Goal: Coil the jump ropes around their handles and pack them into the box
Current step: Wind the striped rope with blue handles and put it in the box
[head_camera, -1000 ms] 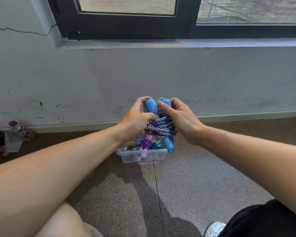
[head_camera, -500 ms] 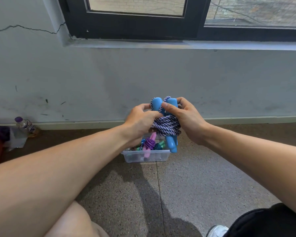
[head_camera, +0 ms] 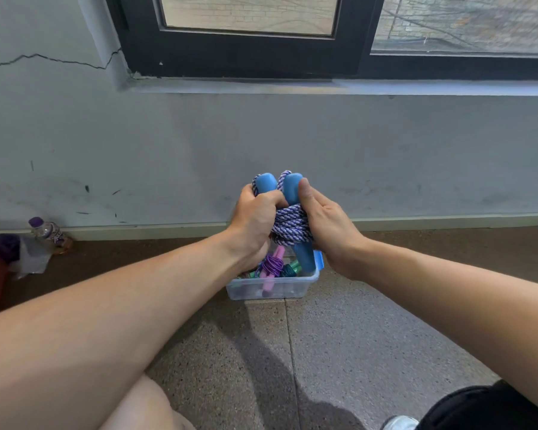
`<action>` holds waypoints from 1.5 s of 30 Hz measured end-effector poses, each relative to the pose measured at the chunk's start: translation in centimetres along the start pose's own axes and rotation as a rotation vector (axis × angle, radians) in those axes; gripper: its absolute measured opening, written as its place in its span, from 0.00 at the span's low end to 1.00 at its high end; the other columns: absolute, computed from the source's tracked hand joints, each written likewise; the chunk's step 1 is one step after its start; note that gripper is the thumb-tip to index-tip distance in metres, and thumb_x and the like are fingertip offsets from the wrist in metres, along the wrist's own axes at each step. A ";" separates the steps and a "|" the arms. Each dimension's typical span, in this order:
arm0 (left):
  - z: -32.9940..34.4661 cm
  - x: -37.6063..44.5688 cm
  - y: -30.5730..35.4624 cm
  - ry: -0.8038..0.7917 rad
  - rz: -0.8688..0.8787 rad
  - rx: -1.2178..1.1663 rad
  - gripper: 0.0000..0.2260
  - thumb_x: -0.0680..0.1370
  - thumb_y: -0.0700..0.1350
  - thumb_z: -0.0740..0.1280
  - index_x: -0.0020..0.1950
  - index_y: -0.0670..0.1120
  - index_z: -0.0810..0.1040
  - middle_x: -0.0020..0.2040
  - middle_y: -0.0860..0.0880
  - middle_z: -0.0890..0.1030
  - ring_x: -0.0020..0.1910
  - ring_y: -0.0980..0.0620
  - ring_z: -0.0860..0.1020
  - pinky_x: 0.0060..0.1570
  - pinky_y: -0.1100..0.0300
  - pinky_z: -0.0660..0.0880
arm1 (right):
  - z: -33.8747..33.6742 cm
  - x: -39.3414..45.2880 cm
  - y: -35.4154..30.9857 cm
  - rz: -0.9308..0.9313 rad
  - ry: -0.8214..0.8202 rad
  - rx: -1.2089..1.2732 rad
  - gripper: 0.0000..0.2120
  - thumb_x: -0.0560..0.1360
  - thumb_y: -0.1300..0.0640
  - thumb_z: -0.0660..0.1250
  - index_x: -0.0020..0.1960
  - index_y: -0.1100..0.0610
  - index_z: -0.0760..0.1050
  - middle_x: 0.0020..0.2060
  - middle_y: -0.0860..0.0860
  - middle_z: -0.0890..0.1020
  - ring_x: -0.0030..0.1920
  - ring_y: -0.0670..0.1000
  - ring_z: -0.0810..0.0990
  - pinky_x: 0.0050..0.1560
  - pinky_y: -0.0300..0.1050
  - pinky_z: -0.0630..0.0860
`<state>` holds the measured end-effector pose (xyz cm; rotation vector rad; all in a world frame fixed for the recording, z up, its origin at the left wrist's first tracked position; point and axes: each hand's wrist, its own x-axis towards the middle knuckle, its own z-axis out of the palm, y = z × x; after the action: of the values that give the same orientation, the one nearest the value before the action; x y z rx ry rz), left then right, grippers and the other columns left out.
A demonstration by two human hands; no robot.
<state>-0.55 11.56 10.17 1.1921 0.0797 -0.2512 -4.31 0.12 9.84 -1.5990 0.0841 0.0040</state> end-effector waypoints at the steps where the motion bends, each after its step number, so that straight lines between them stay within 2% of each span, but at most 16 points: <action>1: -0.1 0.2 0.1 0.045 0.017 -0.004 0.17 0.66 0.34 0.64 0.54 0.42 0.69 0.44 0.41 0.75 0.40 0.44 0.78 0.41 0.48 0.80 | 0.2 -0.2 -0.1 0.050 -0.017 0.007 0.19 0.81 0.37 0.56 0.65 0.44 0.75 0.55 0.47 0.85 0.57 0.51 0.83 0.60 0.57 0.79; 4: -0.5 0.7 0.6 0.114 0.001 -0.049 0.21 0.63 0.37 0.64 0.56 0.42 0.71 0.45 0.40 0.78 0.42 0.42 0.80 0.49 0.40 0.80 | 0.0 -0.6 0.1 0.216 -0.087 0.044 0.21 0.78 0.35 0.61 0.65 0.44 0.73 0.56 0.48 0.84 0.55 0.53 0.84 0.59 0.62 0.79; 6: -1.0 0.9 0.7 0.097 -0.064 -0.029 0.28 0.62 0.40 0.67 0.62 0.37 0.72 0.48 0.36 0.80 0.43 0.41 0.81 0.52 0.37 0.78 | -0.4 -0.8 0.0 0.238 -0.188 0.006 0.21 0.77 0.37 0.64 0.65 0.47 0.74 0.53 0.48 0.85 0.51 0.54 0.85 0.60 0.59 0.79; 8: -1.6 1.0 0.8 0.014 -0.147 0.042 0.37 0.58 0.47 0.70 0.66 0.34 0.73 0.53 0.34 0.81 0.45 0.40 0.79 0.54 0.38 0.78 | -0.9 -1.1 -0.1 0.214 -0.257 -0.037 0.20 0.78 0.42 0.66 0.64 0.51 0.74 0.49 0.50 0.85 0.47 0.54 0.83 0.53 0.53 0.79; 10: -2.0 0.7 0.9 -0.072 -0.170 0.129 0.40 0.59 0.55 0.75 0.66 0.37 0.74 0.54 0.36 0.82 0.47 0.41 0.80 0.53 0.41 0.77 | -1.5 -1.2 0.1 0.172 -0.282 -0.048 0.21 0.76 0.45 0.68 0.64 0.55 0.73 0.49 0.53 0.83 0.47 0.54 0.80 0.47 0.50 0.77; 12: -2.0 0.4 0.8 -0.064 -0.169 0.178 0.41 0.58 0.60 0.80 0.66 0.43 0.75 0.56 0.39 0.83 0.47 0.42 0.83 0.53 0.41 0.80 | -2.1 -1.2 0.6 0.144 -0.283 -0.058 0.26 0.72 0.46 0.71 0.66 0.56 0.72 0.55 0.56 0.84 0.53 0.56 0.82 0.57 0.56 0.79; 13: -2.0 0.4 0.7 -0.036 -0.166 0.198 0.42 0.55 0.60 0.81 0.65 0.45 0.74 0.55 0.40 0.84 0.46 0.43 0.84 0.49 0.41 0.82 | -2.3 -1.1 0.8 0.140 -0.290 -0.073 0.27 0.71 0.47 0.72 0.67 0.56 0.71 0.57 0.57 0.84 0.57 0.57 0.83 0.63 0.58 0.77; 15: -2.3 0.7 0.4 0.011 -0.141 0.215 0.41 0.53 0.58 0.83 0.61 0.48 0.74 0.54 0.41 0.83 0.45 0.43 0.85 0.45 0.41 0.82 | -3.0 -1.0 0.9 0.161 -0.364 -0.103 0.26 0.72 0.49 0.72 0.68 0.54 0.71 0.59 0.56 0.83 0.60 0.56 0.82 0.65 0.58 0.76; 18: -2.7 1.3 0.4 0.042 -0.091 0.157 0.32 0.59 0.54 0.83 0.57 0.47 0.75 0.55 0.39 0.83 0.44 0.44 0.83 0.50 0.40 0.81 | -3.9 -0.9 0.8 0.288 -0.495 -0.085 0.23 0.73 0.54 0.73 0.67 0.57 0.73 0.59 0.56 0.83 0.59 0.57 0.81 0.58 0.50 0.79; 20: -2.8 1.3 0.3 0.033 -0.082 0.154 0.31 0.59 0.53 0.83 0.56 0.47 0.76 0.55 0.40 0.83 0.43 0.45 0.82 0.50 0.43 0.81 | -4.0 -1.0 1.0 0.388 -0.520 -0.111 0.20 0.73 0.55 0.73 0.60 0.63 0.77 0.53 0.58 0.84 0.52 0.56 0.80 0.52 0.44 0.81; 23: -2.7 1.3 0.0 0.041 -0.070 0.170 0.34 0.53 0.55 0.83 0.55 0.47 0.77 0.53 0.40 0.83 0.43 0.45 0.82 0.51 0.42 0.81 | -3.6 -1.1 1.3 0.388 -0.506 -0.234 0.16 0.73 0.55 0.73 0.55 0.65 0.80 0.46 0.58 0.83 0.43 0.50 0.80 0.47 0.40 0.80; 26: -2.7 1.7 0.0 0.091 -0.047 0.155 0.31 0.52 0.56 0.83 0.50 0.47 0.78 0.48 0.42 0.83 0.42 0.44 0.81 0.52 0.39 0.80 | -3.1 -1.0 1.4 0.316 -0.453 -0.304 0.09 0.74 0.57 0.74 0.50 0.63 0.81 0.38 0.51 0.84 0.36 0.47 0.80 0.42 0.39 0.80; 31: -2.8 2.2 -0.6 0.179 -0.042 0.179 0.27 0.51 0.56 0.82 0.43 0.48 0.77 0.41 0.45 0.81 0.36 0.46 0.80 0.45 0.48 0.81 | -2.7 -0.9 2.3 0.208 -0.348 -0.433 0.04 0.74 0.60 0.75 0.45 0.59 0.81 0.32 0.48 0.84 0.34 0.49 0.81 0.36 0.38 0.81; 38: -3.2 2.8 -0.4 0.122 -0.086 0.122 0.30 0.51 0.54 0.82 0.46 0.47 0.76 0.43 0.42 0.82 0.40 0.43 0.82 0.50 0.38 0.81 | -3.1 -0.6 2.2 0.119 -0.411 -0.462 0.11 0.72 0.53 0.77 0.47 0.60 0.83 0.37 0.51 0.85 0.37 0.48 0.81 0.38 0.38 0.77; 42: -3.3 2.9 -0.5 0.095 -0.076 0.136 0.30 0.54 0.52 0.82 0.52 0.46 0.79 0.48 0.42 0.83 0.41 0.44 0.83 0.46 0.46 0.82 | -3.6 -0.4 2.2 0.119 -0.462 -0.422 0.14 0.66 0.50 0.79 0.46 0.58 0.83 0.38 0.52 0.86 0.39 0.46 0.82 0.44 0.42 0.80; 45: -3.6 3.1 -0.7 0.106 -0.048 0.149 0.34 0.54 0.52 0.82 0.59 0.51 0.79 0.55 0.45 0.82 0.50 0.46 0.84 0.52 0.47 0.82 | -3.8 -0.2 2.4 0.112 -0.458 -0.418 0.15 0.65 0.50 0.79 0.45 0.58 0.83 0.39 0.53 0.85 0.40 0.48 0.82 0.46 0.44 0.81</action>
<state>2.56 14.17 7.64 1.3527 0.1853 -0.2396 -4.83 -3.76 7.60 -1.9681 -0.1960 0.5018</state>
